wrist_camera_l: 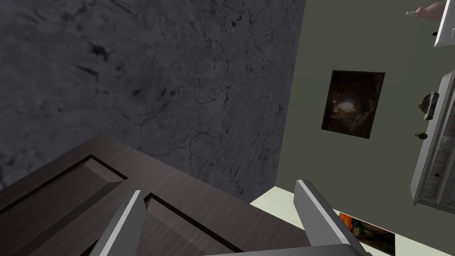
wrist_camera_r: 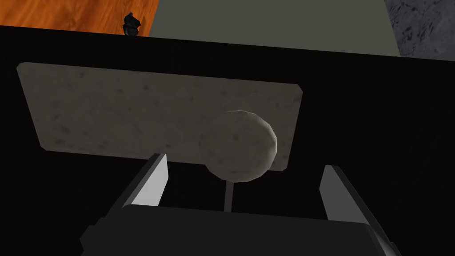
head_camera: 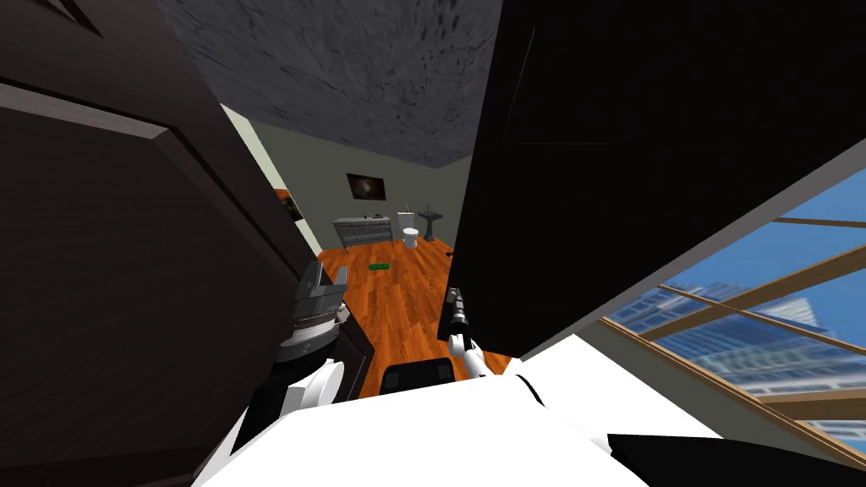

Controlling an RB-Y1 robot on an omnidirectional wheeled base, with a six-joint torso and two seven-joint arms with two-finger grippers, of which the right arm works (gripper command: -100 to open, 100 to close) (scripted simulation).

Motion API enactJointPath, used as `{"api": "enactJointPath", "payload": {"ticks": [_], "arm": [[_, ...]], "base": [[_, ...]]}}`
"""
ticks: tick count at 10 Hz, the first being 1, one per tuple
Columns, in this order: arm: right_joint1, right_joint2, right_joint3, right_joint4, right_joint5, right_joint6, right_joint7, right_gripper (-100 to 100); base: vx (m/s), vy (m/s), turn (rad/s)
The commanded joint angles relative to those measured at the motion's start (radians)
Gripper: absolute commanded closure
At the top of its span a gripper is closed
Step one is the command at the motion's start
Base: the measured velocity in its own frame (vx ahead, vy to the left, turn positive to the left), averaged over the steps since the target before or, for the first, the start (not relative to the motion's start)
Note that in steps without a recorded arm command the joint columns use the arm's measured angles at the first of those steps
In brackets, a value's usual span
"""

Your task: Push the door open

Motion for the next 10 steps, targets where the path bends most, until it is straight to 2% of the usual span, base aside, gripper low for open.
{"api": "enactJointPath", "payload": {"ticks": [1, 6, 7, 8, 9, 10], "arm": [[-0.001, -0.002, 0.001, 0.001, 0.0, 0.002, -0.001, 100], [-0.001, -0.002, 0.001, 0.001, 0.0, 0.002, -0.001, 100], [-0.004, -0.028, -0.016, 0.001, -0.013, 0.005, 0.009, 100], [-0.006, -0.037, -0.024, 0.0, -0.019, 0.005, 0.013, 100], [-0.004, -0.053, 0.015, 0.001, -0.024, 0.023, 0.006, -100], [-0.005, -0.055, 0.019, 0.002, -0.026, 0.023, 0.006, -100]], "base": [[-0.018, 0.0, 0.013], [-0.013, -0.001, 0.001], [0.117, 0.0, -0.063], [0.178, -0.016, -0.061], [0.0, -0.06, -0.22], [-0.126, -0.068, -0.142]]}}
